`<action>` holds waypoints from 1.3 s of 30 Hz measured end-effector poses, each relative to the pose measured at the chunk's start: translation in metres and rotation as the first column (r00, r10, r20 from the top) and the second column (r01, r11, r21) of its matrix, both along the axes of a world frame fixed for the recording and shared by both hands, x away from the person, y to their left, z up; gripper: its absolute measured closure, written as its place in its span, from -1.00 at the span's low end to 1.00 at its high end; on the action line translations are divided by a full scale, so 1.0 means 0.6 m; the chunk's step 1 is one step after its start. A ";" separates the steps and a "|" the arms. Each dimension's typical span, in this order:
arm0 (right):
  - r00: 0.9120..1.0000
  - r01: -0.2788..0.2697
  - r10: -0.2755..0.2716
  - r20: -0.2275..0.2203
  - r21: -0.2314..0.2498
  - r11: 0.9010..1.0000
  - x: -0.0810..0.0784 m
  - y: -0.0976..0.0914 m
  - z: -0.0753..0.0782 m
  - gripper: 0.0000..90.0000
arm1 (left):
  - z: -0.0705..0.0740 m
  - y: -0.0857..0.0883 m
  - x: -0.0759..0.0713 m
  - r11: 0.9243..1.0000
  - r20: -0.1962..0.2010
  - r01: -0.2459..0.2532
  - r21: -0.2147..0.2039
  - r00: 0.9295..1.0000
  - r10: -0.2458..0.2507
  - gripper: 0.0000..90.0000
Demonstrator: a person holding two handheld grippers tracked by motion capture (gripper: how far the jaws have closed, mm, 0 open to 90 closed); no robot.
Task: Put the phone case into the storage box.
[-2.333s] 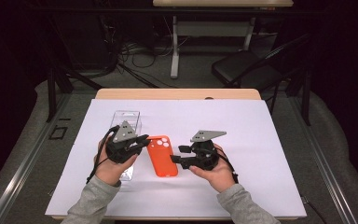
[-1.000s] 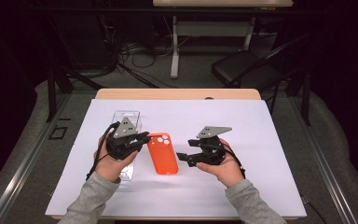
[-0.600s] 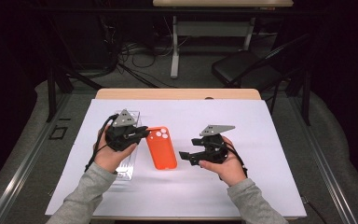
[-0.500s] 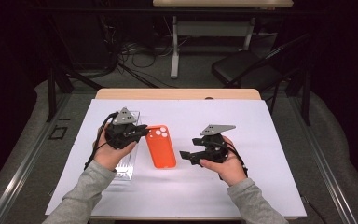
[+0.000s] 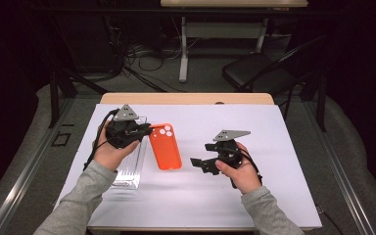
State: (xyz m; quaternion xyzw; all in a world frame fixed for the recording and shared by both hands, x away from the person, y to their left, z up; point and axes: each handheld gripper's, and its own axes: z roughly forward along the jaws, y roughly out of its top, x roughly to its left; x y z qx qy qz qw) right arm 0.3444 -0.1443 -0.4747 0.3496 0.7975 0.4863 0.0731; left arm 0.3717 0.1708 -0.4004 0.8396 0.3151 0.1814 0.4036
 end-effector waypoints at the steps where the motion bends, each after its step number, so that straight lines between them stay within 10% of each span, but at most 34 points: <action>1: 1.000 -0.001 0.001 -0.001 0.000 1.000 0.000 0.001 0.000 -0.62 | 0.001 0.002 0.002 1.000 0.000 -0.003 -0.002 1.000 0.003 0.80; 39: 1.000 0.003 -0.004 -0.011 -0.042 0.999 0.001 0.006 -0.010 -0.66 | 0.042 0.089 0.036 0.993 0.028 -0.110 0.049 0.994 0.109 0.80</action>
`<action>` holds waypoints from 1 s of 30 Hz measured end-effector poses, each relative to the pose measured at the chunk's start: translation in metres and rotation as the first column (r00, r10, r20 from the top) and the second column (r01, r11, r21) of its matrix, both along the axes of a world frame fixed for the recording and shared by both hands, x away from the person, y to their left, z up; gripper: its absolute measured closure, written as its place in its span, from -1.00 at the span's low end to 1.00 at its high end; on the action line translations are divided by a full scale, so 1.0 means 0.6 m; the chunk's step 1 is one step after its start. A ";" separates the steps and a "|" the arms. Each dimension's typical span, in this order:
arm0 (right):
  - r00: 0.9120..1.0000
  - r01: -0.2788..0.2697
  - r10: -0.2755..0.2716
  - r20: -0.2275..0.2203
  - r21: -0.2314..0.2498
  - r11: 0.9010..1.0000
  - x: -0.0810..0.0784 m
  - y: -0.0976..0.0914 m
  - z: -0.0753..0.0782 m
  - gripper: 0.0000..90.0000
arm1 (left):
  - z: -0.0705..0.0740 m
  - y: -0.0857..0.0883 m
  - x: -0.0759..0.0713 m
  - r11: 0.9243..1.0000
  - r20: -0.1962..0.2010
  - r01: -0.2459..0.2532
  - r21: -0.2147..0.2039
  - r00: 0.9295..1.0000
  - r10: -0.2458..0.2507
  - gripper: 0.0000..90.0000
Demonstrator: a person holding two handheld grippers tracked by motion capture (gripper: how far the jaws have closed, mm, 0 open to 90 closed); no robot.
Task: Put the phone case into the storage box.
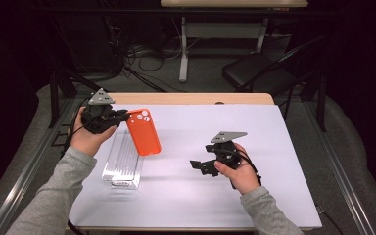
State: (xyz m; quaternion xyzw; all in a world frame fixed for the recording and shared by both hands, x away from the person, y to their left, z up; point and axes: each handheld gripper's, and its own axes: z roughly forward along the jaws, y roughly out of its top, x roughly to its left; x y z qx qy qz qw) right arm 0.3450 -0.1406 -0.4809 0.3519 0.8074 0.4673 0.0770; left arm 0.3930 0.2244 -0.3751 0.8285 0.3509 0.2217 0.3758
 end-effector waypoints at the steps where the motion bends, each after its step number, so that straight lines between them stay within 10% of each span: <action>1: 1.000 0.000 0.000 -0.001 -0.002 1.000 0.000 0.000 0.000 -0.66 | 0.000 0.002 0.001 1.000 0.000 -0.004 -0.001 1.000 0.004 0.80; 30: 1.000 0.004 -0.004 -0.004 -0.015 1.000 0.003 0.000 -0.006 -0.66 | -0.003 0.046 0.044 0.998 0.043 -0.052 0.040 0.998 0.050 0.80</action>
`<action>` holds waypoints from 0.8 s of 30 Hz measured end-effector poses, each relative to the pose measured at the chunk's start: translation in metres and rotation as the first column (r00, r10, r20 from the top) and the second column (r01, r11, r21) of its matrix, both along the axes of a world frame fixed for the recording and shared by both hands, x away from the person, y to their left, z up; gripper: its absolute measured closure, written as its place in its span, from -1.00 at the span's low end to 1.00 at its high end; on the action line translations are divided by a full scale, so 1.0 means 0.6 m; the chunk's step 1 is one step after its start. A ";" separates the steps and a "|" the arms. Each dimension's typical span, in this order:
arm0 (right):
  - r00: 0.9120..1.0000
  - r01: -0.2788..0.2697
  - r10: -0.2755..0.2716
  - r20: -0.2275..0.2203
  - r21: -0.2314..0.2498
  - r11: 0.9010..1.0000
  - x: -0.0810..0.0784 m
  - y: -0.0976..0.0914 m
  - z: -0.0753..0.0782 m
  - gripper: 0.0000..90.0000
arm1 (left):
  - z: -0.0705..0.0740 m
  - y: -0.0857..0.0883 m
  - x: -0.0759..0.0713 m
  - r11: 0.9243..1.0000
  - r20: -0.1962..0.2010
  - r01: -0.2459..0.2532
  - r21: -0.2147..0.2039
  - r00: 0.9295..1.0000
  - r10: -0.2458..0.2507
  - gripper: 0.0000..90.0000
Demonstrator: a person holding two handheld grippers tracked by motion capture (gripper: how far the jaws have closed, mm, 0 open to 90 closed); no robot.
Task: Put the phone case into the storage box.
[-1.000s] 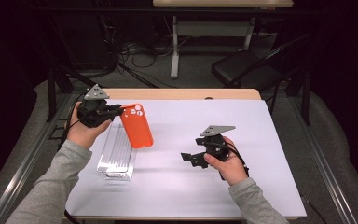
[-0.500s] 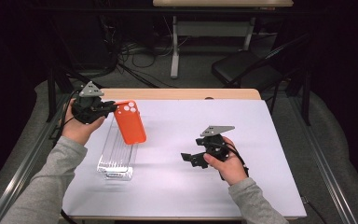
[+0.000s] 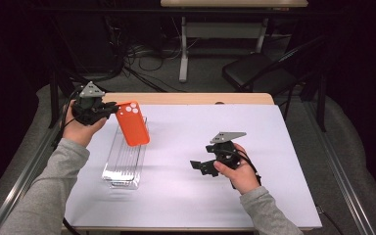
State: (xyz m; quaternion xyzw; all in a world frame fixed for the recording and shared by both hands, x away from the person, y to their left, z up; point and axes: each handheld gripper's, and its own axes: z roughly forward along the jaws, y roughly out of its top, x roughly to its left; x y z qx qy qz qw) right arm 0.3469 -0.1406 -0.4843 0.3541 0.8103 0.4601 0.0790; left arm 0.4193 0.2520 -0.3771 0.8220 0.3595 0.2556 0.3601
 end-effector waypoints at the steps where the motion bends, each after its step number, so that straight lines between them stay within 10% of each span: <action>1: 1.000 -0.001 0.001 0.002 0.000 1.000 0.001 0.000 0.000 -0.66 | 0.000 0.000 0.002 1.000 0.000 -0.001 0.002 1.000 0.001 0.80; 24: 1.000 0.002 -0.003 -0.008 -0.004 1.000 0.002 -0.001 -0.004 -0.66 | -0.002 0.012 0.043 0.999 0.017 -0.027 0.045 1.000 0.026 0.80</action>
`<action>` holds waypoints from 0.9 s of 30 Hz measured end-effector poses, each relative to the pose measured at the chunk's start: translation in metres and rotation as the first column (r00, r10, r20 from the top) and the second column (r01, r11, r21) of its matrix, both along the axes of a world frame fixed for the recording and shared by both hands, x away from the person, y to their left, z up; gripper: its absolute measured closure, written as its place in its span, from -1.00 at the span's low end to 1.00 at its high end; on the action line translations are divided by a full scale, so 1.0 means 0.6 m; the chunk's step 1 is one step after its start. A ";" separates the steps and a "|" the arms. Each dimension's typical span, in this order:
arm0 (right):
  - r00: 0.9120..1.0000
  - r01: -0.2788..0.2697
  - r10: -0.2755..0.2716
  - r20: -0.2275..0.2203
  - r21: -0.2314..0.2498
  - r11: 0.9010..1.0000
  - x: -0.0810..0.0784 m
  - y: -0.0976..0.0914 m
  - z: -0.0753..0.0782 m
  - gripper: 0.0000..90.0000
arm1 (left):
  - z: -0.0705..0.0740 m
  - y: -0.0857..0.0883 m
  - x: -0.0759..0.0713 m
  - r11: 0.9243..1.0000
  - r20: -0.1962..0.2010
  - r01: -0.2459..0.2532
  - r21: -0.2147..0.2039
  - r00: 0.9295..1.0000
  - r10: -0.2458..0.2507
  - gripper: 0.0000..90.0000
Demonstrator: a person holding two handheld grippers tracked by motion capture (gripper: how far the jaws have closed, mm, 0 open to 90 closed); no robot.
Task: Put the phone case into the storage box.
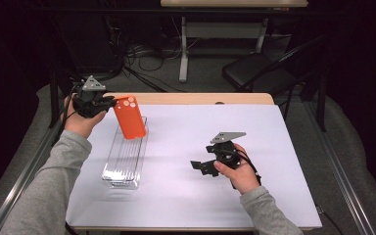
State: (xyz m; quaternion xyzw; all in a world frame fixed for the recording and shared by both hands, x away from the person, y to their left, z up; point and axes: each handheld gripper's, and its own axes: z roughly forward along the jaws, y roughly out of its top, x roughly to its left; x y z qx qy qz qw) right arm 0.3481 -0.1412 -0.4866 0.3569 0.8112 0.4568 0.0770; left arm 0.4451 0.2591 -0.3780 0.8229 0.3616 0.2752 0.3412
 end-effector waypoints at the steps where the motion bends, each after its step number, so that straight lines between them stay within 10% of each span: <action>1: 1.000 -0.001 0.001 -0.002 0.000 1.000 0.000 0.000 0.000 -0.66 | 0.000 0.001 0.001 1.000 0.003 -0.003 -0.002 1.000 0.003 0.80; 27: 1.000 0.000 0.000 -0.001 -0.013 1.000 0.001 0.000 -0.004 -0.66 | -0.021 0.008 0.034 0.997 0.114 0.018 0.075 0.993 -0.027 0.80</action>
